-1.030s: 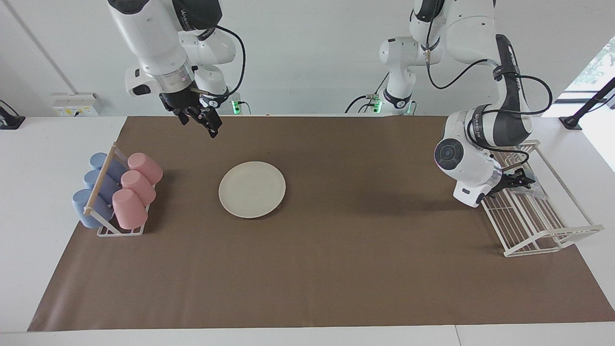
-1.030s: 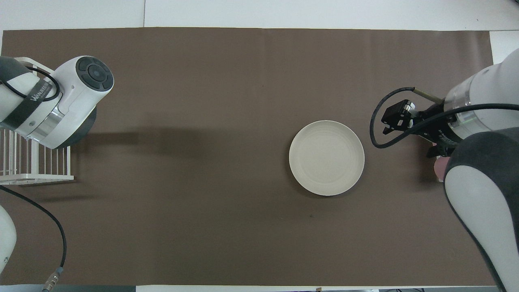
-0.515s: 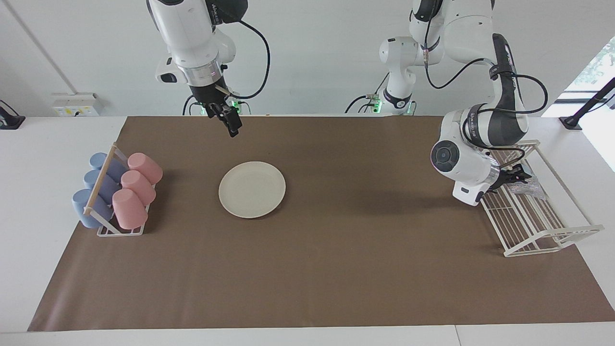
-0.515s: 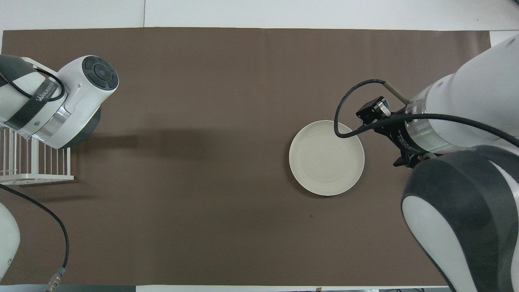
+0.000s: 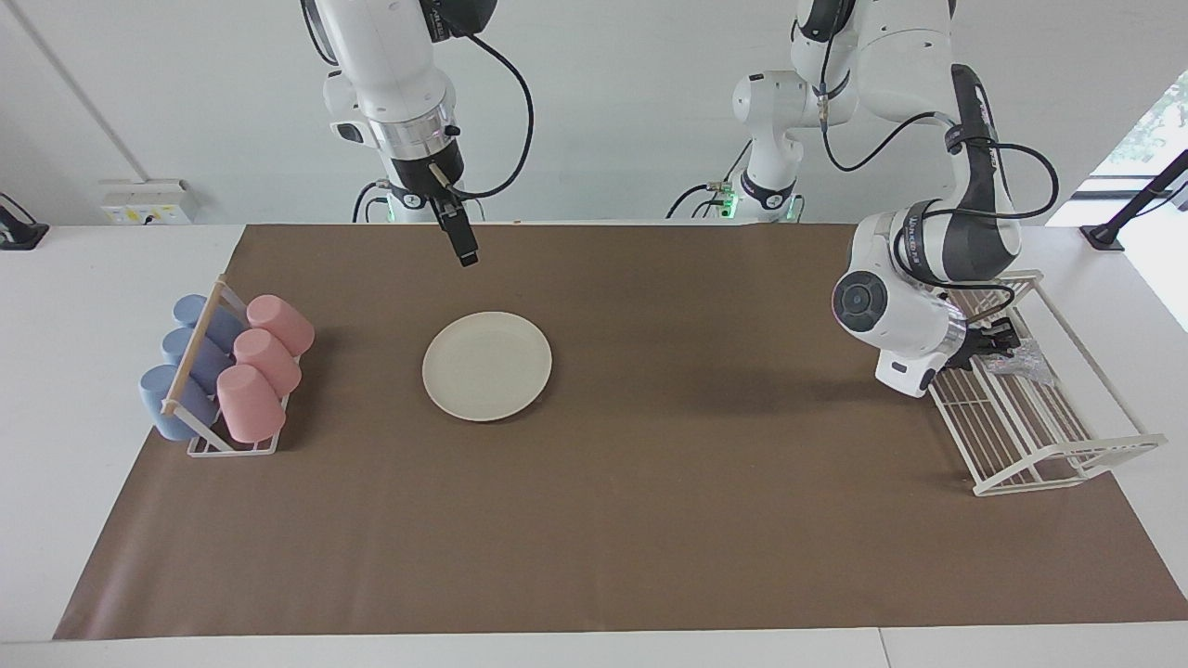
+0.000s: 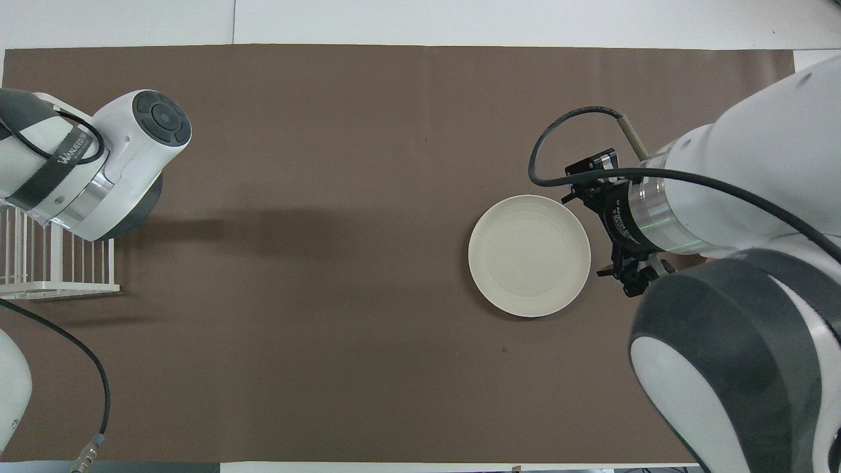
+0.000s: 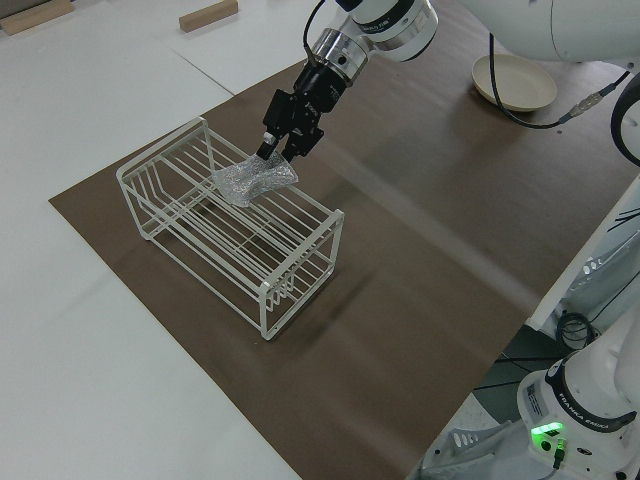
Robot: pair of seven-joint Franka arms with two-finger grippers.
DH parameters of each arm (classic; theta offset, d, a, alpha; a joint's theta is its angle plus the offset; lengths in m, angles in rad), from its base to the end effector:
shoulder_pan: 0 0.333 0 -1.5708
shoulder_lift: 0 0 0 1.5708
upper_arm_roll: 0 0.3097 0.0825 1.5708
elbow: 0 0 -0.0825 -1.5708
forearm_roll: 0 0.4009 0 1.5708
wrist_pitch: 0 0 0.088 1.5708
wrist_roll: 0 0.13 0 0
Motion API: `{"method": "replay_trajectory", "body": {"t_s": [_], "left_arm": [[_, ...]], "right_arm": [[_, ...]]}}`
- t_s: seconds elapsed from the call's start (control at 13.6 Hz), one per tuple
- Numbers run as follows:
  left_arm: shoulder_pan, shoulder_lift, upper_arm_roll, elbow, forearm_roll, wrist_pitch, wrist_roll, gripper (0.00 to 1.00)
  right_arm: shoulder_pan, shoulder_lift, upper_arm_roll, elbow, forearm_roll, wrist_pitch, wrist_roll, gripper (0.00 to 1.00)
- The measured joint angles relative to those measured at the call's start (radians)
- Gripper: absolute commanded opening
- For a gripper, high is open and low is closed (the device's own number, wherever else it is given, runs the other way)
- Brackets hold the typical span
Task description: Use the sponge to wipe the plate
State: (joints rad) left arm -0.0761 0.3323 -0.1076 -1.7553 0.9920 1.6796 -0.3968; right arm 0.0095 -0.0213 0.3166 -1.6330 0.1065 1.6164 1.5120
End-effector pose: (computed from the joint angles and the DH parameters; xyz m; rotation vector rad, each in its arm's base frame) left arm 0.6323 -0.0107 0.3630 -2.1578 0.1306 0.1068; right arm 0.5340 0.1964 0.5809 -2.5468 1.7249 0.1187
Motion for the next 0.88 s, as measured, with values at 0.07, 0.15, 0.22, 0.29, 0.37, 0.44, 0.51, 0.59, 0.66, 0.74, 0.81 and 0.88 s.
{"method": "replay_trajectory", "body": {"t_s": [0.07,0.15,0.22,0.29,0.37,0.44,0.51,0.59,0.66,0.74,0.81,0.88], "left_arm": [[0.0,0.0,0.0,0.0,0.001,-0.001,0.0,0.28],[0.0,0.0,0.001,0.0,0.002,-0.001,0.0,0.19],[0.001,0.0,0.002,0.0,0.003,-0.001,-0.001,0.08],[0.002,-0.001,0.003,0.0,0.003,-0.001,-0.001,0.0],[0.002,-0.001,0.003,0.001,0.003,-0.001,-0.001,0.0],[0.002,-0.002,0.004,0.002,0.004,-0.001,-0.001,0.0],[0.002,-0.002,0.004,0.003,0.004,-0.001,-0.001,0.0],[0.002,-0.003,0.004,0.005,0.004,-0.001,-0.001,0.0],[0.002,-0.003,0.004,0.007,0.004,-0.001,-0.001,0.0],[0.002,-0.004,0.004,0.009,0.004,-0.001,-0.001,0.0],[0.002,-0.006,0.004,0.011,0.004,-0.002,-0.001,0.0],[0.002,-0.008,0.003,0.017,0.004,-0.003,-0.001,0.0]], "right_arm": [[0.0,0.0,0.0,-0.001,0.003,0.011,0.016,1.0],[0.0,0.0,0.0,-0.004,0.004,0.017,0.029,1.0],[0.0,0.0,0.0,-0.005,0.004,0.018,0.035,1.0],[0.0,0.0,0.0,-0.006,0.004,0.019,0.039,1.0],[-0.001,0.0,-0.001,-0.007,0.004,0.02,0.041,1.0],[-0.001,0.0,-0.001,-0.009,0.004,0.022,0.043,1.0],[-0.002,0.0,-0.001,-0.011,0.004,0.025,0.046,1.0],[-0.002,0.0,-0.001,-0.015,0.004,0.035,0.053,1.0],[-0.002,0.0,-0.001,-0.017,0.004,0.047,0.067,1.0],[0.0,0.0,0.001,-0.019,0.005,0.049,0.079,1.0],[0.009,0.0,0.002,-0.02,0.006,0.049,0.086,1.0],[0.024,0.0,0.003,-0.02,0.006,0.049,0.093,1.0]]}}
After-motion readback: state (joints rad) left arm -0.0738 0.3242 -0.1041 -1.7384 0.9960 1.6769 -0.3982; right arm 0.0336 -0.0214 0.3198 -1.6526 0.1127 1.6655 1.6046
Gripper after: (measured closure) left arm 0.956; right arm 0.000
